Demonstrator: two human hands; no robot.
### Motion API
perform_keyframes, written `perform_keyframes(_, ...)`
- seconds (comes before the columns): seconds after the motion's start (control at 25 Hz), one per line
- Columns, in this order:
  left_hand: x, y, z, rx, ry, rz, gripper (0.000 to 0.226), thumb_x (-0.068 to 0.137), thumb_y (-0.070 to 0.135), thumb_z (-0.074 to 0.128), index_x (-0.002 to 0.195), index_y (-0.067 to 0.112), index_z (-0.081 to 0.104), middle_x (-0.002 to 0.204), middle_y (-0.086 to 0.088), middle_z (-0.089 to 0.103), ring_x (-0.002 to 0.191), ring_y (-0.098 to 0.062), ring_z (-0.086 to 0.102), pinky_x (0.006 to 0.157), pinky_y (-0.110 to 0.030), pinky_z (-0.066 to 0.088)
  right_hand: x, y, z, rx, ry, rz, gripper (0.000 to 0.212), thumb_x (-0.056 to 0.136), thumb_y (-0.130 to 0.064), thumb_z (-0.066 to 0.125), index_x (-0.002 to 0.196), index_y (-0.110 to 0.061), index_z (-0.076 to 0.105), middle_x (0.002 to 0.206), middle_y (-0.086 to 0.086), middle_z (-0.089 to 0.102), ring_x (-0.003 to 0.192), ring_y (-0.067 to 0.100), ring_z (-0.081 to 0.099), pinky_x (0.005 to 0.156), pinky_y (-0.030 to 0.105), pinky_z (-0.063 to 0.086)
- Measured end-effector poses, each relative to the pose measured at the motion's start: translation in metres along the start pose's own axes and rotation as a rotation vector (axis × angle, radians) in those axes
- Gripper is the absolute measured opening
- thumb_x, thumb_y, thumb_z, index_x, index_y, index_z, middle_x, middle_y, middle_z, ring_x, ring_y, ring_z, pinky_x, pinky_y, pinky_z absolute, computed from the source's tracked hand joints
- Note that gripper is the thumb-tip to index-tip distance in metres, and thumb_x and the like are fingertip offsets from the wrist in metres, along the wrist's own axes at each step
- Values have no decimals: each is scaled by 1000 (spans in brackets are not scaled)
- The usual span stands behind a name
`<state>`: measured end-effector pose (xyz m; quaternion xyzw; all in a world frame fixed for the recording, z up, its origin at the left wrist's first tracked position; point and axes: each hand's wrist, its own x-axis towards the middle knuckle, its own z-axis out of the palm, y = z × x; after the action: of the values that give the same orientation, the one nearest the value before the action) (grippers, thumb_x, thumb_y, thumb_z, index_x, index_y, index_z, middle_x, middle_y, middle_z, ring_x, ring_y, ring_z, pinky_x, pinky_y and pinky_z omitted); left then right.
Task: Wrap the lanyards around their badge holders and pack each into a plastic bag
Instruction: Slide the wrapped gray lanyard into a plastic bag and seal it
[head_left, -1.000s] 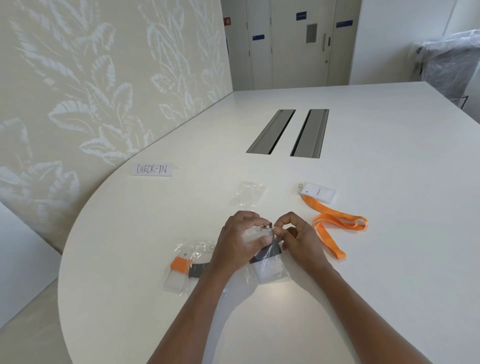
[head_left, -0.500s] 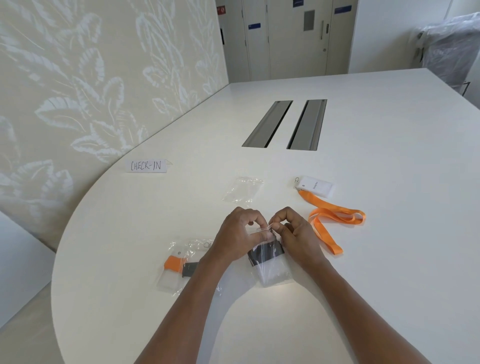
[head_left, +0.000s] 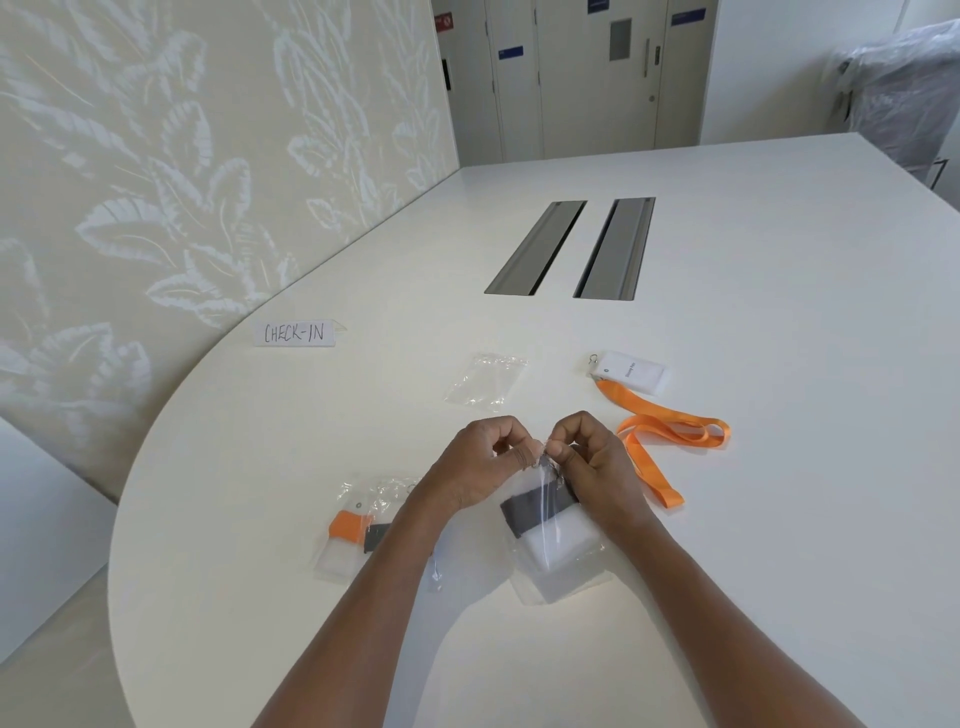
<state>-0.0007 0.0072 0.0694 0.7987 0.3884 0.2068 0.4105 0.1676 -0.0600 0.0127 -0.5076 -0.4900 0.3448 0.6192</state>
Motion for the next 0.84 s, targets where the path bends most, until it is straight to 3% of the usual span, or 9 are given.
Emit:
perform_keyframes(0.2,-1,2,-3,128,-77,-30,30,81,31,83,76,25,55,69,15,48,61,-4,40,61,-21,36,1,-1,0,-80,-64,33,18,91,1,65,88,-16,70,71,-8,67,62,7,55,62,20,45)
perform_keyframes(0.32,0,2,-1,150,-51,-77,26,76,33,87,81,24,64,76,4,61,68,-9,48,66,-26,41,2,-3,0,-131,-64,15,22,90,1,66,82,-19,69,69,-19,63,59,-1,52,60,13,40)
perform_keyframes(0.44,1,-1,1,182,-52,-62,19,79,33,85,85,19,73,86,-8,73,67,-9,50,66,-26,42,-1,-4,2,-93,-76,42,20,93,0,62,82,-16,67,54,-13,54,46,2,39,47,14,33)
perform_keyframes(0.84,0,2,2,98,-37,-61,12,93,29,72,86,19,73,77,2,75,66,-3,60,66,-20,46,-3,-8,6,-198,-13,-15,20,92,4,57,82,-13,60,58,-12,52,50,8,40,49,16,34)
